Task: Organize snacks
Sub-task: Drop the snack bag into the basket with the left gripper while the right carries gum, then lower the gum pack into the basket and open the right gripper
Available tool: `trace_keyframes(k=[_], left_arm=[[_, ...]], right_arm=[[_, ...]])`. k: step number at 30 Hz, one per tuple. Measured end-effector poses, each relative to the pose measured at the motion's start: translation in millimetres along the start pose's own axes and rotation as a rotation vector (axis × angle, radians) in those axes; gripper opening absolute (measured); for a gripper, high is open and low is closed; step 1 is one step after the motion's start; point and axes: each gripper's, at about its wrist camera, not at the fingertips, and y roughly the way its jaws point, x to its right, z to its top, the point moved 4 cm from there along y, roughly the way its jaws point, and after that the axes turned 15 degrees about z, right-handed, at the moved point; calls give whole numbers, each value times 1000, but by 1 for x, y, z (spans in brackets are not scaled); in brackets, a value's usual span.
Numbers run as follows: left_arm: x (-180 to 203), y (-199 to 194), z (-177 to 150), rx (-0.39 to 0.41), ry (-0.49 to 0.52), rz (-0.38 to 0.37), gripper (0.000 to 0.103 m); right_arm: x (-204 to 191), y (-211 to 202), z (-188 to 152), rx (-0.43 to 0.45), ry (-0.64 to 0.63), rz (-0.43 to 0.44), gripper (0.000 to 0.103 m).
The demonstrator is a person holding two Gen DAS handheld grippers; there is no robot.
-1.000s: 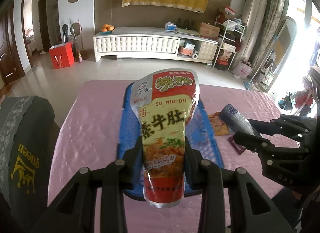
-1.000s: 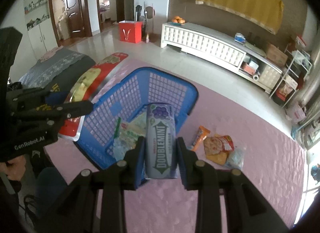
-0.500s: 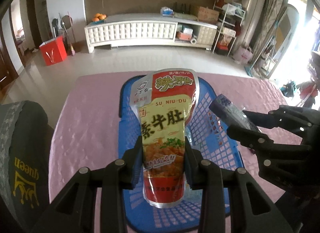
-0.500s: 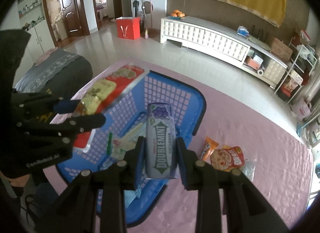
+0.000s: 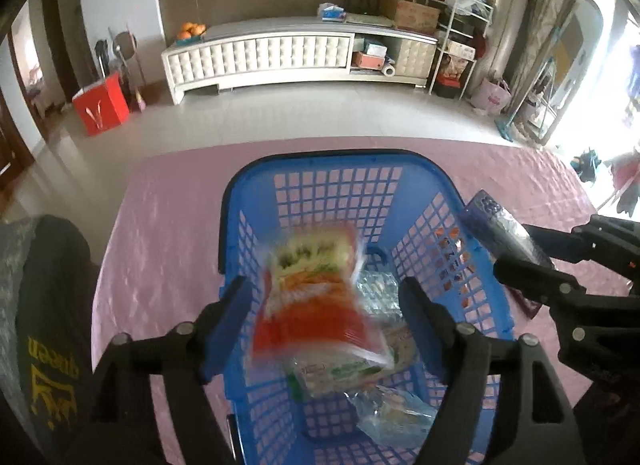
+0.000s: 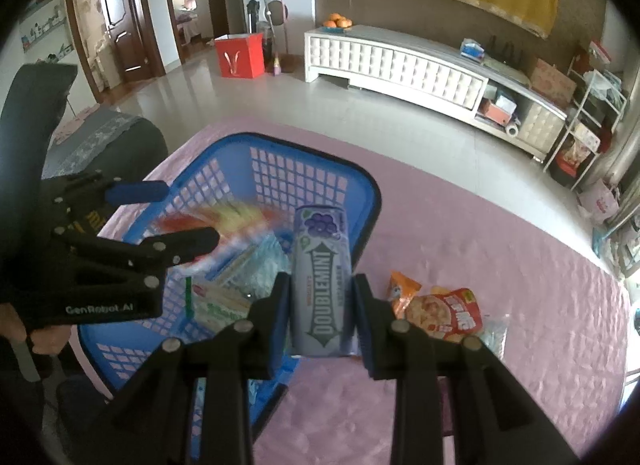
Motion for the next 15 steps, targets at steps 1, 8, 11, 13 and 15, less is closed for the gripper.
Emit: trace_keyframes(k=[1,8,11,13,15], left_arm=[[1,1,-2,-4,8,4,74],[-10,-6,-14,-23,-13,-2,74],[-18,-17,-19,-14,-25,1,74],[-23,-26,-23,-5,-36,6,74],[-29,-32,-28,0,-47,3,74]], right_arm=[[1,-1,0,-2,4,1,35],[-7,-13,3,6,-9,1,35],[-17,-18,7,10,-25,4,35],[-28,-20,8,11,-41,8,35],[-37,-20,10,10,-59,13,35]])
